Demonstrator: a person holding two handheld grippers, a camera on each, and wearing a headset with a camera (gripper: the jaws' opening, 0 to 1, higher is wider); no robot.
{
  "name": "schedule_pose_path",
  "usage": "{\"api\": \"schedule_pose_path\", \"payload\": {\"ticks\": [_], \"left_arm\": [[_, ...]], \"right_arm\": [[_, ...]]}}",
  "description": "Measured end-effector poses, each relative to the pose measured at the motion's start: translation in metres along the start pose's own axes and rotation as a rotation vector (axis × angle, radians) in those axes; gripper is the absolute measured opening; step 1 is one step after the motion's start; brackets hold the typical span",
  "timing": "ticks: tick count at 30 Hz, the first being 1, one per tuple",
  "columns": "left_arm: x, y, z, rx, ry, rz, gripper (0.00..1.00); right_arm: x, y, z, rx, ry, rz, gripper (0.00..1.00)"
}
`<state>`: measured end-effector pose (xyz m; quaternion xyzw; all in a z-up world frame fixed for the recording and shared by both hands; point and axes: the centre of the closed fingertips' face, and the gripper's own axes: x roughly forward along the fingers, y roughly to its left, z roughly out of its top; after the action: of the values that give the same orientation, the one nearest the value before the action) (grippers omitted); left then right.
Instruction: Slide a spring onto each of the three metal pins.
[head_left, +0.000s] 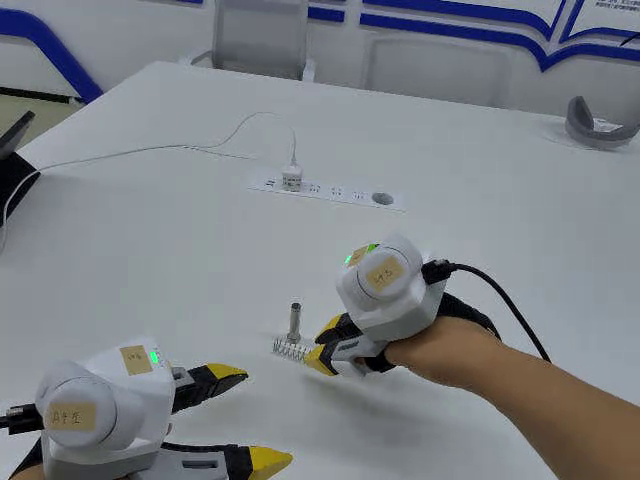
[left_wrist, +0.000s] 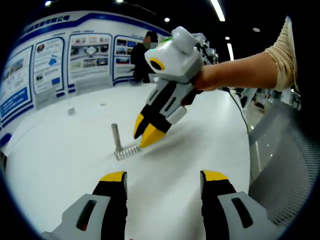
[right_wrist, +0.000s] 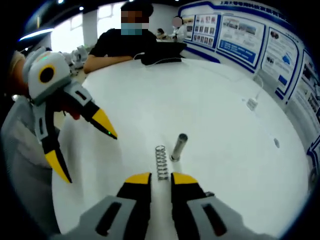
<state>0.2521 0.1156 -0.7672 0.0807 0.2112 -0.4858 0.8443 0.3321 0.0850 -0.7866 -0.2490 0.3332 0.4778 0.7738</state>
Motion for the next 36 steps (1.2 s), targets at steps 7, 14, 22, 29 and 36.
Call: {"api": "schedule_pose_path", "payload": {"ticks": [7,14,22,29,36], "left_arm": [[-0.001,0.001,-0.002,0.000,0.006,0.003,0.60],[-0.003,0.001,-0.002,0.000,0.008,0.005,0.60],[-0.002,0.001,-0.003,-0.002,0.013,0.007,0.59],[-0.002,0.001,-0.002,-0.001,0.010,0.007,0.59],[-0.001,0.000,-0.003,0.004,0.013,0.003,0.59]], "right_arm": [[0.007,0.000,0.000,0.006,0.003,-0.001,0.16],[0.014,-0.001,-0.005,0.024,0.016,0.001,0.15],[0.016,0.000,-0.008,0.040,0.024,0.010,0.12],[0.011,0.004,-0.008,0.029,0.018,0.013,0.12],[0.000,0.011,-0.008,0.002,0.012,0.020,0.11]]}}
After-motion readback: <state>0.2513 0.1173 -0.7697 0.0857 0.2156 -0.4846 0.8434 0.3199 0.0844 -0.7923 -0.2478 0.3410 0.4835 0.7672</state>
